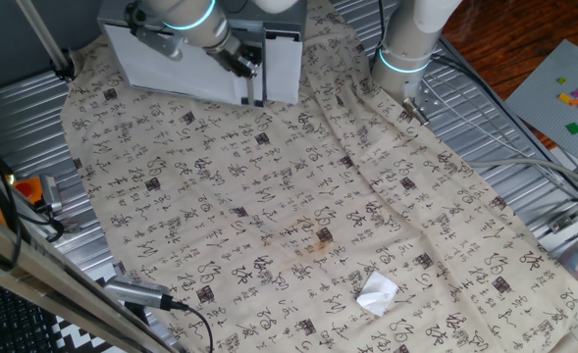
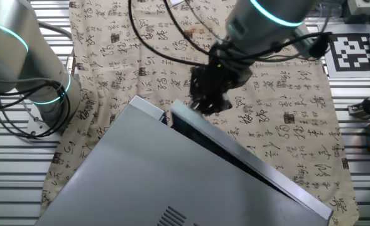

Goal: Open the microwave door

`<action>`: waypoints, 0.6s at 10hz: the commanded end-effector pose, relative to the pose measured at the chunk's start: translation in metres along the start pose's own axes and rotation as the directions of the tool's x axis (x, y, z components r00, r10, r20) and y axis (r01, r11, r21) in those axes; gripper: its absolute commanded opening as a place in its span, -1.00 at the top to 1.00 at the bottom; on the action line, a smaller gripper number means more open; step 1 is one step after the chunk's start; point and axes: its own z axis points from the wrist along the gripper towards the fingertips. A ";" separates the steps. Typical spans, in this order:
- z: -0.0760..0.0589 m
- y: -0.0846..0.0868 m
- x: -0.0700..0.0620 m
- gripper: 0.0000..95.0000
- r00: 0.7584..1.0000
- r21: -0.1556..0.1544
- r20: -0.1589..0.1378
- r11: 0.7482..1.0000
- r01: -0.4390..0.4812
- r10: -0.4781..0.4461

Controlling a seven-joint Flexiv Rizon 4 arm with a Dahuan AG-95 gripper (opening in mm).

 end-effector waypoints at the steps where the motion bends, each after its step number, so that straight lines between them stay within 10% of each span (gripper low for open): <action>1: -0.013 -0.004 -0.014 1.00 0.995 -0.047 0.064 0.996 -0.078 0.081; 2: -0.009 -0.005 -0.016 0.20 0.992 -0.065 0.094 0.994 -0.082 0.088; 3: -0.005 -0.006 -0.019 0.20 0.984 -0.091 0.155 0.993 -0.072 0.086; 4: -0.002 -0.008 -0.022 -0.60 0.981 -0.073 0.185 0.996 -0.050 0.063; 6: -0.015 -0.008 -0.029 -0.60 0.984 -0.048 0.175 0.998 -0.034 0.042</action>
